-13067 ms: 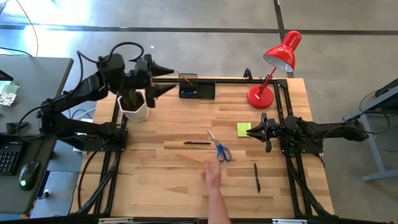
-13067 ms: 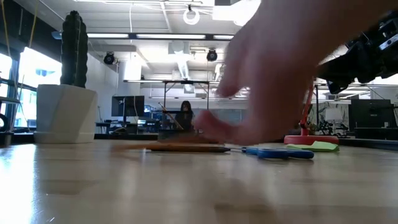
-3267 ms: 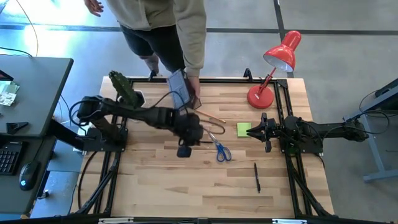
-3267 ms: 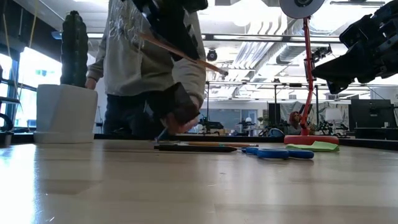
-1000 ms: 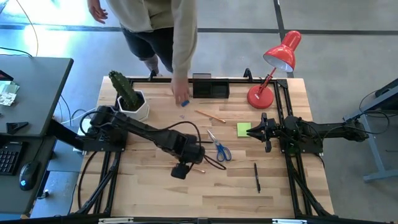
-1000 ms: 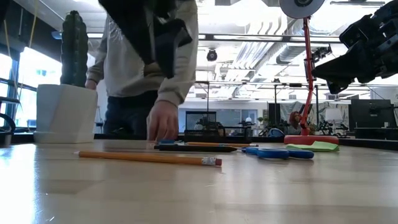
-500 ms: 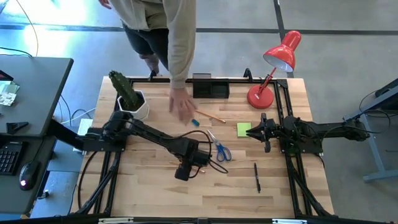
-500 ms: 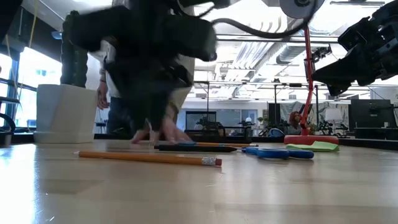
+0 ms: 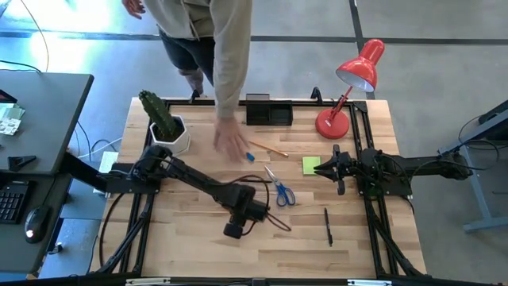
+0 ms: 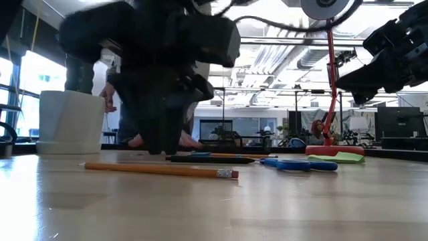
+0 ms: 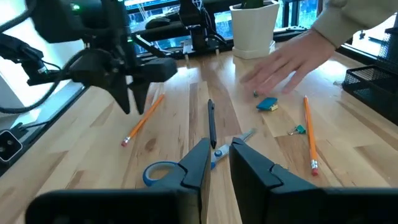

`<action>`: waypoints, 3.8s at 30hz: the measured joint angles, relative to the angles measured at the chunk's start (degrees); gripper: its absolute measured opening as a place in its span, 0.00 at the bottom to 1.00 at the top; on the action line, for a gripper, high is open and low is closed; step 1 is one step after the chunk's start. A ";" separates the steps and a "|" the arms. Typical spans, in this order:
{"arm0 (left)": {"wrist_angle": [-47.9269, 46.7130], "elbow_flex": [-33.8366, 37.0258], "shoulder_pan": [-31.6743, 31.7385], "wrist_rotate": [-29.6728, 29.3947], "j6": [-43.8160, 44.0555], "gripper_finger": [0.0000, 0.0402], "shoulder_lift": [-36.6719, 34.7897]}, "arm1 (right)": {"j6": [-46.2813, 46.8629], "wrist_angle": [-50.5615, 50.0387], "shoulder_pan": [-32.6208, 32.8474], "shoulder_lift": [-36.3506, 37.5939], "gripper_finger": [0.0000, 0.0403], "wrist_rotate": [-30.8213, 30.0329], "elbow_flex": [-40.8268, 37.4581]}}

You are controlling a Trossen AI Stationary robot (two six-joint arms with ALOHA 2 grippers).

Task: Pick and place office supplies into organizer

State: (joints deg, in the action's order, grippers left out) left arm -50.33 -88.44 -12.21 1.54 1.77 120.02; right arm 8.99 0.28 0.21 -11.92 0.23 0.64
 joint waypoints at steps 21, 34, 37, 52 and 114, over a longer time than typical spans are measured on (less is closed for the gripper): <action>-4.29 -4.54 -0.22 -5.01 -0.63 0.31 1.71 | 0.00 -0.03 0.02 0.00 0.13 0.00 0.00; -3.93 -4.48 9.63 -1.95 -2.76 0.31 1.71 | 0.00 -0.05 0.01 -0.02 0.13 0.00 0.02; -3.08 -3.65 9.66 0.27 -3.41 0.31 1.71 | 0.00 -0.03 0.02 -0.02 0.13 0.00 0.02; -2.55 -3.58 5.26 -1.05 -3.03 0.31 4.82 | 0.00 -0.05 0.01 -0.05 0.13 0.00 0.02; 2.14 -1.42 15.63 0.28 -9.04 0.27 4.38 | -0.02 -0.05 0.00 -0.02 0.13 0.00 0.02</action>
State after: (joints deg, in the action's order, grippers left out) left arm -48.19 -89.86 3.42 1.83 -7.27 124.40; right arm 8.97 0.23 0.21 -11.94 0.23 0.67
